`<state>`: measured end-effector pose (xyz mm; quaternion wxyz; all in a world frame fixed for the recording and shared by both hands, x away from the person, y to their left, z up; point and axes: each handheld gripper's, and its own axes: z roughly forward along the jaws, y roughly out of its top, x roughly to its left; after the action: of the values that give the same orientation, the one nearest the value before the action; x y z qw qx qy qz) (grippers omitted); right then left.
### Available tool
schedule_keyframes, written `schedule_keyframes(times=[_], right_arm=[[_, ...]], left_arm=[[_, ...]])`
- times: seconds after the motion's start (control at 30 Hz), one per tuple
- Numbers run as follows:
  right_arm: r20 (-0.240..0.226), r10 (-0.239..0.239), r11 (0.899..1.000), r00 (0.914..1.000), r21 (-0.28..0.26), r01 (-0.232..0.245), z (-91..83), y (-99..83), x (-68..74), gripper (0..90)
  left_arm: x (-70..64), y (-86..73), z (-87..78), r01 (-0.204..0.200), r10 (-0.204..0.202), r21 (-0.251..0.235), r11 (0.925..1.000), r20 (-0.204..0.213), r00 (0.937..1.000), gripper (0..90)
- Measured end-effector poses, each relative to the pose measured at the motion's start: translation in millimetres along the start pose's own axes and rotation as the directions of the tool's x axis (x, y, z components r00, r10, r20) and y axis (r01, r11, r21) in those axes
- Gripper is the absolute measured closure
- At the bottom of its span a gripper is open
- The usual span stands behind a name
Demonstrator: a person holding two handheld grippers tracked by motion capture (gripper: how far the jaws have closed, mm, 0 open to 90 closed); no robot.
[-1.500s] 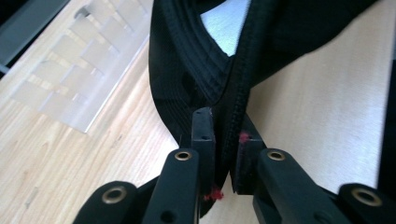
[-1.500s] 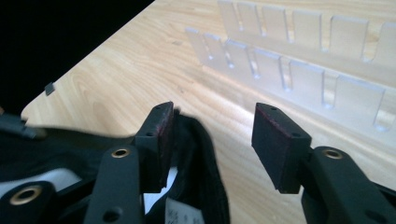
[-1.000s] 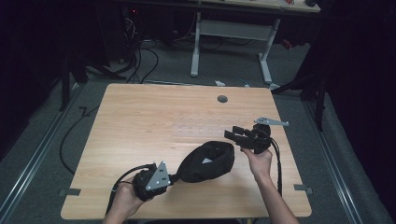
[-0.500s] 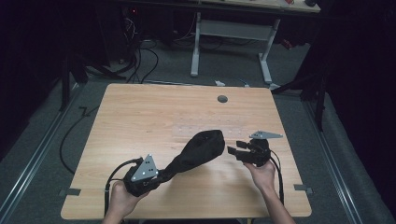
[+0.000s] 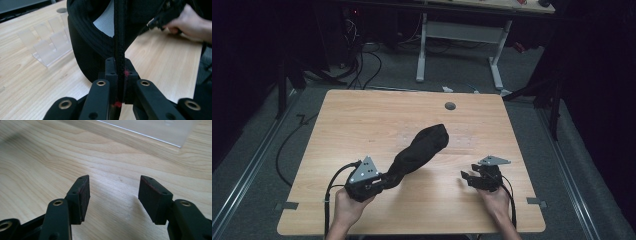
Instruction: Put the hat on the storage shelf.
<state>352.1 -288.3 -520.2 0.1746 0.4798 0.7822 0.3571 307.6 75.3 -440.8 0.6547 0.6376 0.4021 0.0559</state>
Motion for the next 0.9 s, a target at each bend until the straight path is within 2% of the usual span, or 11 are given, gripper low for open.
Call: schedule_keyframes(times=[0.2, 0.4, 0.53, 0.67, 0.73, 0.9], right_arm=[[0.038, -0.01, 1.0, 0.9992, 0.004, 0.01, 4.3, -6.4, -2.2, 41.9], [0.057, -0.029, 1.0, 0.9979, -0.007, 0.029, 5.8, -8.4, -1.7, 41.5], [0.056, -0.012, 1.0, 0.9984, -0.008, 0.012, 5.5, -8.5, -3.3, 40.8], [0.085, -0.038, 0.999, 0.9956, 0.001, 0.038, 6.4, -8.3, 0.7, 40.5], [0.086, -0.041, 0.999, 0.9955, 0.001, 0.041, 6.5, -8.3, 0.6, 40.3], [0.086, -0.042, 0.999, 0.9954, 0.001, 0.042, 6.5, -8.4, 0.6, 40.2]], left_arm=[[5.8, 14.9, 5.8, 0.045, -0.046, -0.074, 0.9963, -0.009, 0.9989, 85.9], [11.8, 30.5, 12.4, 0.084, -0.089, -0.16, 0.9836, -0.022, 0.9958, 85.9], [16.8, 38.8, 17.8, 0.102, -0.108, -0.187, 0.9771, -0.021, 0.9939, 85.9], [21.6, 43.8, 25.6, 0.102, -0.11, -0.198, 0.9749, -0.033, 0.9934, 85.9], [23.7, 45.8, 29.1, 0.098, -0.107, -0.201, 0.9747, -0.035, 0.9937, 85.9], [26.5, 52.5, 35.9, 0.099, -0.109, -0.232, 0.9677, -0.032, 0.9935, 86.0]])
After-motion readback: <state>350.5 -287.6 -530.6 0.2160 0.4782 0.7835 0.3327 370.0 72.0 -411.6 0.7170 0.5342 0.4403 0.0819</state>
